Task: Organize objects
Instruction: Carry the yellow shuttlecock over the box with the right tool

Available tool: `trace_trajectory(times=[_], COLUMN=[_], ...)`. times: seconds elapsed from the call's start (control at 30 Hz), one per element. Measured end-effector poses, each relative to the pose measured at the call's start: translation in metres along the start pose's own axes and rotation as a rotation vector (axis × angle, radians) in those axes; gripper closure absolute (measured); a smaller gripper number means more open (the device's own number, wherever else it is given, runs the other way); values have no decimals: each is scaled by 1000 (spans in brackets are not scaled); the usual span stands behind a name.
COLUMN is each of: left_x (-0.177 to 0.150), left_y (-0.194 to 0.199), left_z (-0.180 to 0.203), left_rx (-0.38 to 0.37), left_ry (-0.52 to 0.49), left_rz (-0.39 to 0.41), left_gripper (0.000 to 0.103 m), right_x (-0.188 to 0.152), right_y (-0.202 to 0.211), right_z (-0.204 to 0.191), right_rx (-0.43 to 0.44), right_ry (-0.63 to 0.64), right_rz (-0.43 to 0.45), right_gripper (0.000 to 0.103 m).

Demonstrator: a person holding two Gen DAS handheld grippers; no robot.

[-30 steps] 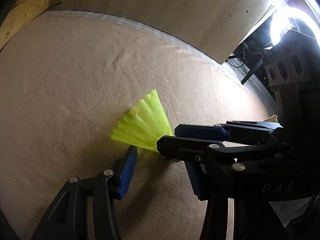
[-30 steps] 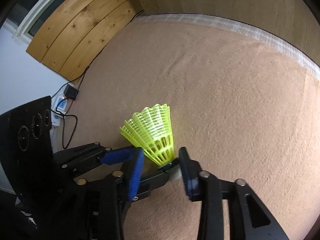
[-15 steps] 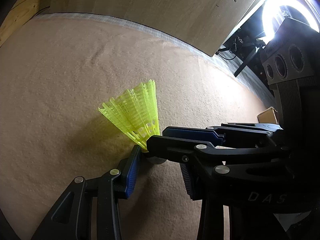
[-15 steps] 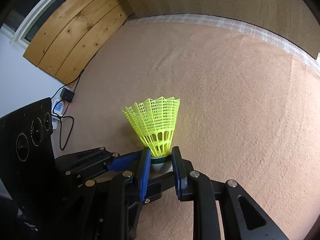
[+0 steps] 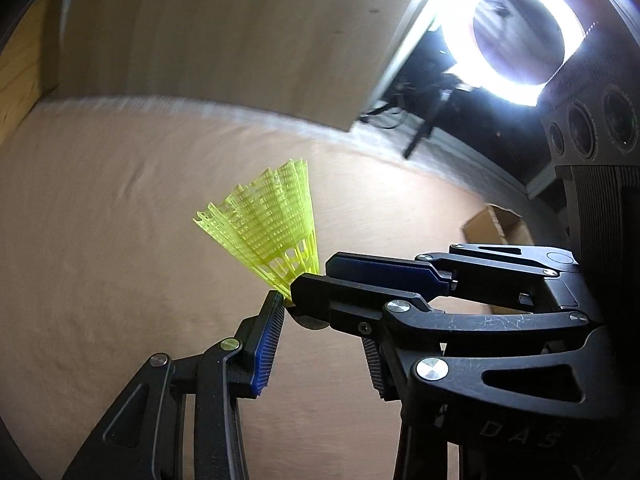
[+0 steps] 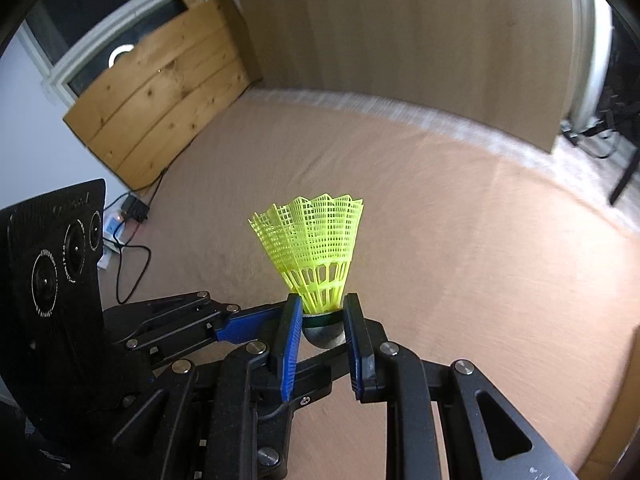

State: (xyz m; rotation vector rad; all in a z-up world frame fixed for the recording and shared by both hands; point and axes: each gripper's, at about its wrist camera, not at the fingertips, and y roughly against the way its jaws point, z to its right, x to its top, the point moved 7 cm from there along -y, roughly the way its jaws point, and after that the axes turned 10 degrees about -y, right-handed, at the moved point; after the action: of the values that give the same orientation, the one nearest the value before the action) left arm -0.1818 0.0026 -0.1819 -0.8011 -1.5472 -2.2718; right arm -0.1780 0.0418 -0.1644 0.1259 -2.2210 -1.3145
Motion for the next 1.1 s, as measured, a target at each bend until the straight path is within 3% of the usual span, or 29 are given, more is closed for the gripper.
trace_trajectory(times=[0.43, 0.77, 1.1], left_x=[36, 42, 38], left_y=[-21, -55, -95], left_z=[142, 245, 325], left_rx=[-98, -175, -204], left_ry=[-214, -329, -441], left_rz=[-2, -31, -78], left_gripper=[63, 63, 63], right_x=[-24, -55, -88], right_y=[101, 151, 183], right_z=[89, 164, 231], right_rx=[-113, -185, -221], right_ry=[-132, -237, -340], right_rz=[155, 205, 227], right_gripper=[83, 83, 83])
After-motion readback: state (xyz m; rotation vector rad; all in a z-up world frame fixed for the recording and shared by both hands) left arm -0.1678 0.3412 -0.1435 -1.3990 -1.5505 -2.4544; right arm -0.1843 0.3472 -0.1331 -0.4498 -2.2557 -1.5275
